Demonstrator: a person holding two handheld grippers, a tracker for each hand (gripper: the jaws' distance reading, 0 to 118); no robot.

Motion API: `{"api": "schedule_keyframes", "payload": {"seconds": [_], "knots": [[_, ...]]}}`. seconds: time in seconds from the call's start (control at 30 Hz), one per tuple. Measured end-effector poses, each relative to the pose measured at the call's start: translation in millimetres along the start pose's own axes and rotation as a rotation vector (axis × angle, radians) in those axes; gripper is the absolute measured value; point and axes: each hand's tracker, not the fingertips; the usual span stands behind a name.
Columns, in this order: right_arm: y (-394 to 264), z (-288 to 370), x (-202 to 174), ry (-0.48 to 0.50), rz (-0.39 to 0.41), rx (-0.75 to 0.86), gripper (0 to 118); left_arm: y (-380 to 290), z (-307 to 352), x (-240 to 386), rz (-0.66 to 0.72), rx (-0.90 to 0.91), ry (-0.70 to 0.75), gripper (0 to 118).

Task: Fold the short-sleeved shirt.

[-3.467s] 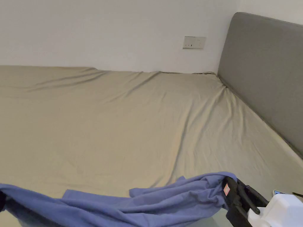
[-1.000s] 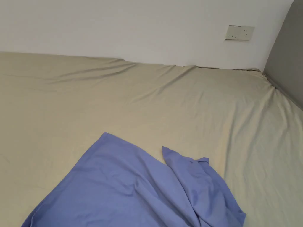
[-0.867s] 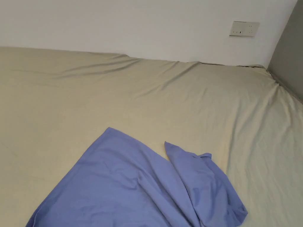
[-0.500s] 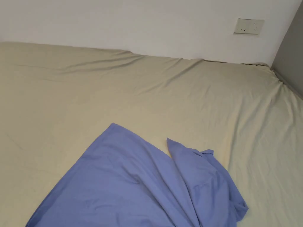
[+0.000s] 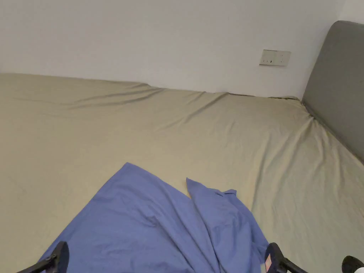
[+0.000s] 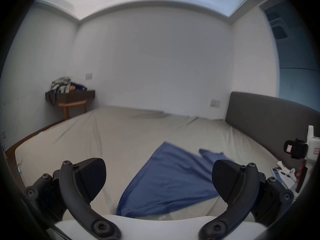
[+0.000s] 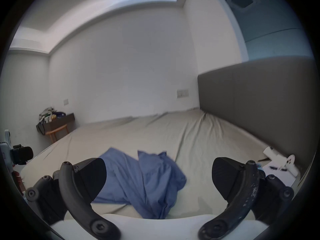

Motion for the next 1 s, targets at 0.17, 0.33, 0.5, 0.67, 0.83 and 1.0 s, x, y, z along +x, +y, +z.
{"api": "schedule_keyframes", "payload": {"seconds": [0.17,0.33,0.5,0.67,0.83,1.0], "knots": [[-1.9,39.6,-7.4,-0.038,0.063,0.112,35,-4.6,31.3,19.5,-0.020,0.117,-0.054,43],[-10.6,47.4,-10.3,-0.038,0.090,0.089,2,-6.6,45.8,34.0,-0.036,0.085,-0.120,0],[-14.6,39.6,-15.6,-0.043,0.103,0.092,2,-8.5,24.4,32.2,-0.045,0.061,-0.087,0],[-16.0,9.1,-20.0,-0.030,0.116,0.058,2,12.1,-59.7,26.2,-0.053,0.007,-0.114,0],[-17.7,-39.1,-26.4,-0.018,0.118,0.026,3,38.9,-211.0,24.9,-0.034,-0.167,-0.186,0],[-24.4,-91.2,-26.8,-0.018,0.106,-0.005,3,29.8,-373.0,29.7,-0.053,-0.446,-0.245,0]]}}
